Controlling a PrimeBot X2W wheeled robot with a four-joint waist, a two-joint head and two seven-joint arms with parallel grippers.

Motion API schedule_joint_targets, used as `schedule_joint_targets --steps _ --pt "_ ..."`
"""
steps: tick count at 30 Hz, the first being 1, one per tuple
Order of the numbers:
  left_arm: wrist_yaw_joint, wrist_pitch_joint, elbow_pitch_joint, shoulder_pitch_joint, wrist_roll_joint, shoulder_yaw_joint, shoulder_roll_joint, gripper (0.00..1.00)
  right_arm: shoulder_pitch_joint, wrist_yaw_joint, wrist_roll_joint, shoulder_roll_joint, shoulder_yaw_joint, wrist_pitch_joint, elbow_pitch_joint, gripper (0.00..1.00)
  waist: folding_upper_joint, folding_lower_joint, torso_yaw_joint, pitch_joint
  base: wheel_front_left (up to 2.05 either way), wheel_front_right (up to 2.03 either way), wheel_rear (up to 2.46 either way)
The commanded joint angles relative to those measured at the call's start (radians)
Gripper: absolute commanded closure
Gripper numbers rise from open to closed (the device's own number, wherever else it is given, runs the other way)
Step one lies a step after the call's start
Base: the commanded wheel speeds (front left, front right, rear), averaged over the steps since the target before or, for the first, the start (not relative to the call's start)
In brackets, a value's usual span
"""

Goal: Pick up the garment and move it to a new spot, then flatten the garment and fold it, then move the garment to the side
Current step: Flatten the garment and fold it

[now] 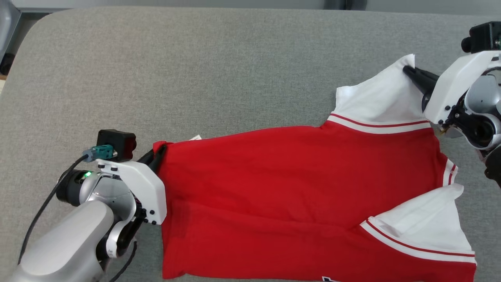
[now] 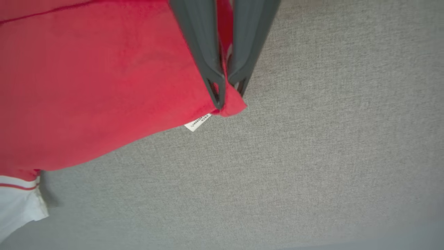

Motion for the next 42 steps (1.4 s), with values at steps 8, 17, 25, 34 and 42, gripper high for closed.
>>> schedule_joint_targets --steps 8,17,25,34,42 --pt "-0.004 0.060 -0.024 0.041 -0.037 0.012 0.088 1.00 0.049 0.001 0.067 -0.048 0.059 0.032 -0.034 1.00 0.0000 0.0000 -0.049 -0.072 0.00 0.00 0.00" --pt "-0.009 0.092 -0.035 0.093 -0.065 0.000 0.121 1.00 0.091 0.001 0.122 -0.065 0.114 0.031 -0.051 1.00 0.0000 0.0000 -0.085 -0.145 0.00 0.00 0.00" --pt "-0.087 0.234 -0.024 0.109 -0.125 -0.047 0.168 1.00 0.142 0.001 0.175 -0.105 0.175 0.122 -0.130 1.00 0.0000 0.0000 -0.107 -0.210 0.00 0.00 0.00" --pt "-0.168 0.371 0.033 0.059 -0.184 -0.083 0.156 1.00 0.192 0.001 0.210 -0.156 0.215 0.204 -0.208 1.00 0.0000 0.0000 -0.109 -0.254 0.00 0.00 0.00" --pt "-0.219 0.417 0.125 0.026 -0.186 -0.107 0.134 1.00 0.231 0.001 0.198 -0.188 0.259 0.278 -0.265 1.00 0.0000 0.0000 -0.122 -0.274 0.00 0.00 0.00"
